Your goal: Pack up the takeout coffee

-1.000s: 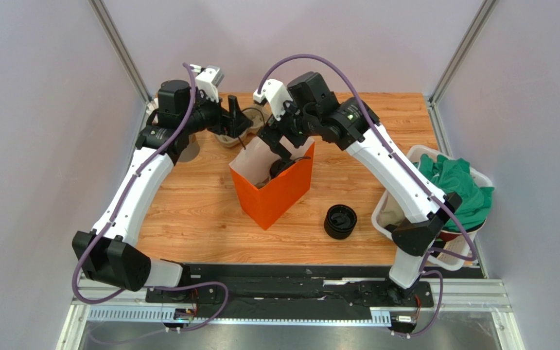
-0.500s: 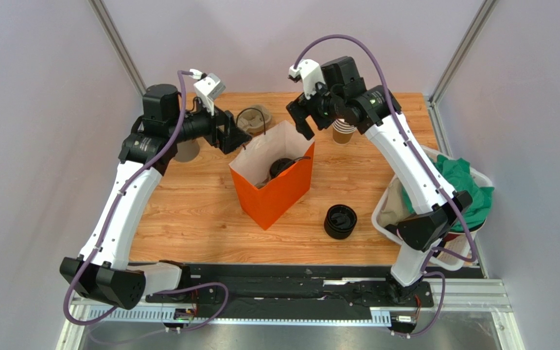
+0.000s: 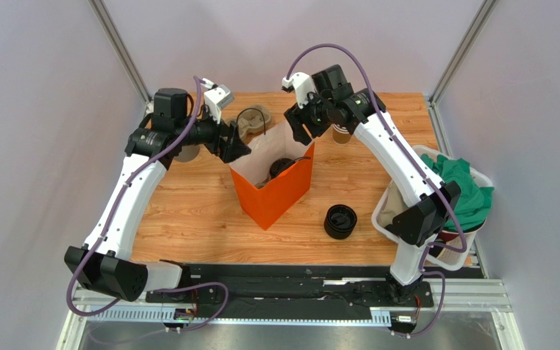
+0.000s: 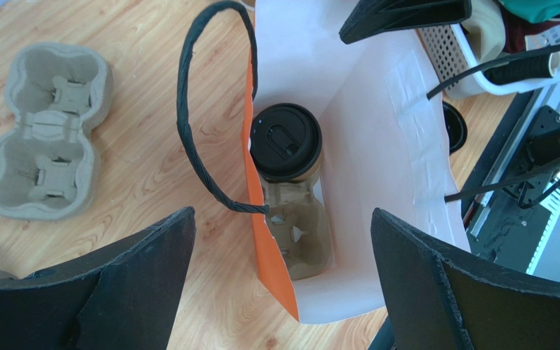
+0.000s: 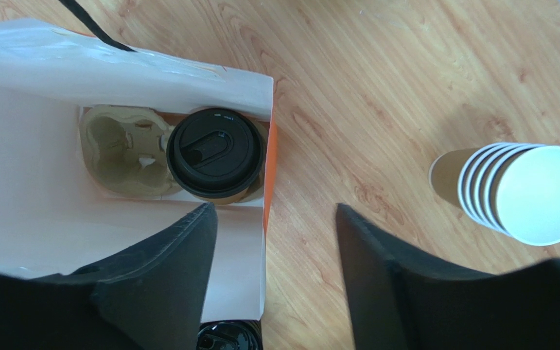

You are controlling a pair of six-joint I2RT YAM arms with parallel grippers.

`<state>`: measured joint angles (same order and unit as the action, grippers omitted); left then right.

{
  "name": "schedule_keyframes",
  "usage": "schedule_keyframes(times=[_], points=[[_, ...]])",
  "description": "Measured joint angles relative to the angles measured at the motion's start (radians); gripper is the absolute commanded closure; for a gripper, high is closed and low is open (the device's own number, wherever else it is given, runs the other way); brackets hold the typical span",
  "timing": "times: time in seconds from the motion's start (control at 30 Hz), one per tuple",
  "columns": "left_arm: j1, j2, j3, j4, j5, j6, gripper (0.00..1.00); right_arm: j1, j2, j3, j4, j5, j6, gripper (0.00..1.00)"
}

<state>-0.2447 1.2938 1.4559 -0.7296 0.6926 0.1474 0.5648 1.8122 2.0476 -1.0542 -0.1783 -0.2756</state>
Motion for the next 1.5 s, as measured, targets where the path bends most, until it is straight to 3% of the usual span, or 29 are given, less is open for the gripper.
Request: schedule_keyframes(times=[0.23,0.33,0.53,0.67,0.77,1.0,1.17,1.5], points=[[-0.023,0.030,-0.001,-0.028,-0.027,0.031,0.02,0.000,0.008,-0.039,0.006,-0.006,0.001,0.47],[-0.032,0.038,-0.009,-0.038,-0.040,0.045,0.08,0.000,0.008,-0.039,0.011,-0.008,0.002,0.51],[-0.037,0.069,-0.023,-0.049,-0.067,0.072,0.35,-0.002,0.008,-0.042,0.024,-0.015,0.002,0.60],[-0.038,0.096,-0.023,-0.054,-0.077,0.084,0.62,-0.003,0.008,-0.052,0.026,-0.018,0.002,0.66],[-0.044,0.109,-0.023,-0.056,-0.082,0.090,0.71,-0.006,0.008,-0.054,0.027,-0.018,0.002,0.71],[-0.066,0.116,-0.022,-0.059,-0.087,0.095,0.79,-0.006,0.008,-0.065,0.028,-0.012,0.003,0.77],[-0.085,0.143,0.010,-0.060,-0.100,0.099,0.92,-0.006,-0.005,-0.103,0.028,0.008,0.010,0.79],[-0.144,0.245,0.126,-0.065,-0.138,0.105,0.97,-0.006,-0.092,-0.181,0.034,0.051,0.033,0.89]])
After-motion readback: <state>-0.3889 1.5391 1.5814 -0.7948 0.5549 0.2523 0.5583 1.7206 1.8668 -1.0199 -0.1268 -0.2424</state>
